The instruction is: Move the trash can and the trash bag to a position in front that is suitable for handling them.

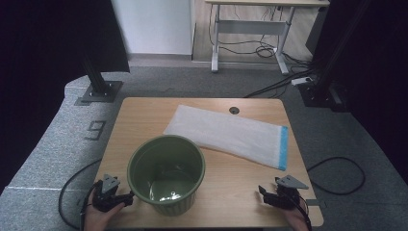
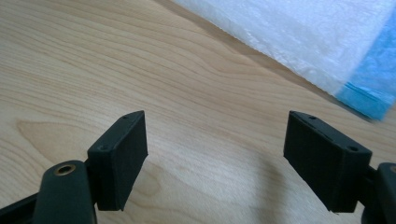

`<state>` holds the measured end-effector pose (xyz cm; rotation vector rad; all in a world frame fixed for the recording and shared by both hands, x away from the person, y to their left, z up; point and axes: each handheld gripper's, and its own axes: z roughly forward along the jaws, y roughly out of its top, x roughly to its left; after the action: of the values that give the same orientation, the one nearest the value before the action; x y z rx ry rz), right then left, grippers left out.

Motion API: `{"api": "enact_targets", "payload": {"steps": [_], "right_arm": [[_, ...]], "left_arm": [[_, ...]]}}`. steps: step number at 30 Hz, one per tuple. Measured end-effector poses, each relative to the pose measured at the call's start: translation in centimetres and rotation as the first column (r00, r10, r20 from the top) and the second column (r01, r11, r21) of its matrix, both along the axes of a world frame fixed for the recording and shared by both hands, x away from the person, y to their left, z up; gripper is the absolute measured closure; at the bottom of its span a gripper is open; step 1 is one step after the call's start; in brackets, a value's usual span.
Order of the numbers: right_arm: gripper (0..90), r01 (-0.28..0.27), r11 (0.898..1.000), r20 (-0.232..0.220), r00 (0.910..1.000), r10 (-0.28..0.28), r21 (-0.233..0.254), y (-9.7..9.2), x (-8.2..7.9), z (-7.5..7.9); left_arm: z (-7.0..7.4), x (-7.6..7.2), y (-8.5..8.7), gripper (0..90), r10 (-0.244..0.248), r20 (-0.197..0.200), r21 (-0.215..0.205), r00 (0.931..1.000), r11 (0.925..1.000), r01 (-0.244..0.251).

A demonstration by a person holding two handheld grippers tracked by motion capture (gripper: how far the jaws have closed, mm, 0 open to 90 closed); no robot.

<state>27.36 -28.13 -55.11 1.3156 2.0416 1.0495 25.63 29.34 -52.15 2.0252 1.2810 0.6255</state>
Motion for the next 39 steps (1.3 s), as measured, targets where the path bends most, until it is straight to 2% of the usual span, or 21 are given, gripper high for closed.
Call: {"api": "enact_targets", "payload": {"steps": [3, 7, 10, 11, 12, 13, 15, 17, 21, 22, 26, 30, 32, 33, 35, 37, 39], "right_arm": [[20.3, 0.042, 0.999, 0.006, 0.9991, -0.042, 0.008, -0.5, -0.2, 0.0], [20.3, 0.055, 0.998, 0.01, 0.9984, -0.055, 0.02, -1.0, -0.3, 0.2], [20.3, 0.054, 0.998, 0.002, 0.9986, -0.054, 0.016, -1.3, -0.4, 0.1], [20.3, 0.052, 0.999, 0.001, 0.9987, -0.052, 0.013, -1.3, -0.5, 0.0], [20.1, 0.048, 0.999, -0.002, 0.9988, -0.048, 0.01, -1.2, -0.5, 0.0], [19.9, 0.047, 0.999, -0.004, 0.9989, -0.047, 0.008, -1.2, -0.5, 0.0], [19.7, 0.047, 0.999, -0.006, 0.9989, -0.047, 0.002, -1.1, -0.5, -0.1], [19.6, 0.046, 0.999, -0.011, 0.9989, -0.046, 0.0, -0.9, -0.5, -0.1], [18.8, 0.034, 0.999, -0.013, 0.9993, -0.035, -0.004, -0.8, -0.5, -0.1], [18.6, 0.024, 1.0, -0.015, 0.9996, -0.024, -0.005, -0.8, -0.6, 0.0], [18.4, 0.009, 1.0, -0.016, 0.9998, -0.009, -0.006, -0.5, -0.9, -0.1], [18.4, 0.009, 1.0, -0.017, 0.9998, -0.009, -0.001, -0.4, -1.2, -0.1], [18.4, 0.012, 1.0, -0.008, 0.9999, -0.012, 0.0, -0.2, -1.3, 0.0], [18.4, 0.012, 1.0, -0.008, 0.9999, -0.012, 0.0, -0.2, -1.3, 0.0], [18.4, 0.015, 1.0, 0.005, 0.9999, -0.016, 0.016, -0.2, -1.4, 0.2], [18.5, 0.009, 0.999, 0.008, 0.9999, -0.009, 0.032, -0.2, -1.4, 0.1], [18.5, 0.001, 0.999, 0.009, 1.0, -0.001, 0.038, -0.1, -1.4, 0.1]], "left_arm": [[0.1, -0.1, -0.1, 11.6, -0.021, -0.004, 0.004, 0.9998, 0.9998, 0.021], [0.1, -0.3, -0.1, 10.6, -0.028, -0.004, -0.012, 0.9996, 0.9995, 0.028], [0.3, -1.3, -0.2, 9.9, -0.053, -0.005, -0.018, 0.9986, 0.9984, 0.053], [0.4, -2.2, -0.2, 9.6, -0.088, 0.001, -0.03, 0.9961, 0.9957, 0.088], [0.4, -2.2, -0.2, 9.2, -0.088, 0.001, -0.03, 0.9961, 0.9957, 0.088], [0.4, -3.1, -0.2, 9.2, -0.146, 0.0, -0.03, 0.9892, 0.9888, 0.146], [0.4, -3.7, -0.4, 9.2, -0.213, -0.002, -0.028, 0.9771, 0.9767, 0.213], [0.5, -3.9, -1.0, 9.1, -0.28, -0.004, -0.036, 0.96, 0.9595, 0.279], [1.1, -3.7, -3.1, 9.1, -0.372, 0.026, -0.046, 0.9278, 0.9267, 0.373], [1.1, -3.7, -3.1, 9.0, -0.372, 0.026, -0.046, 0.9278, 0.9267, 0.373], [1.5, -2.9, -5.1, 4.9, -0.463, 0.024, -0.055, 0.8861, 0.8844, 0.463], [1.4, -2.2, -5.9, 3.9, -0.471, 0.023, -0.057, 0.8817, 0.8799, 0.472], [1.4, -1.4, -6.6, 4.0, -0.481, 0.024, -0.065, 0.8762, 0.8738, 0.482], [1.4, -1.4, -6.6, 4.2, -0.481, 0.024, -0.065, 0.8762, 0.8738, 0.482], [1.6, -0.5, -7.5, 4.1, -0.49, 0.019, -0.061, 0.8713, 0.8693, 0.491], [1.8, -0.1, -8.1, 4.1, -0.483, 0.022, -0.07, 0.8753, 0.8726, 0.483], [1.8, 0.1, -8.3, 4.6, -0.483, 0.026, -0.073, 0.8752, 0.8722, 0.484]]}}
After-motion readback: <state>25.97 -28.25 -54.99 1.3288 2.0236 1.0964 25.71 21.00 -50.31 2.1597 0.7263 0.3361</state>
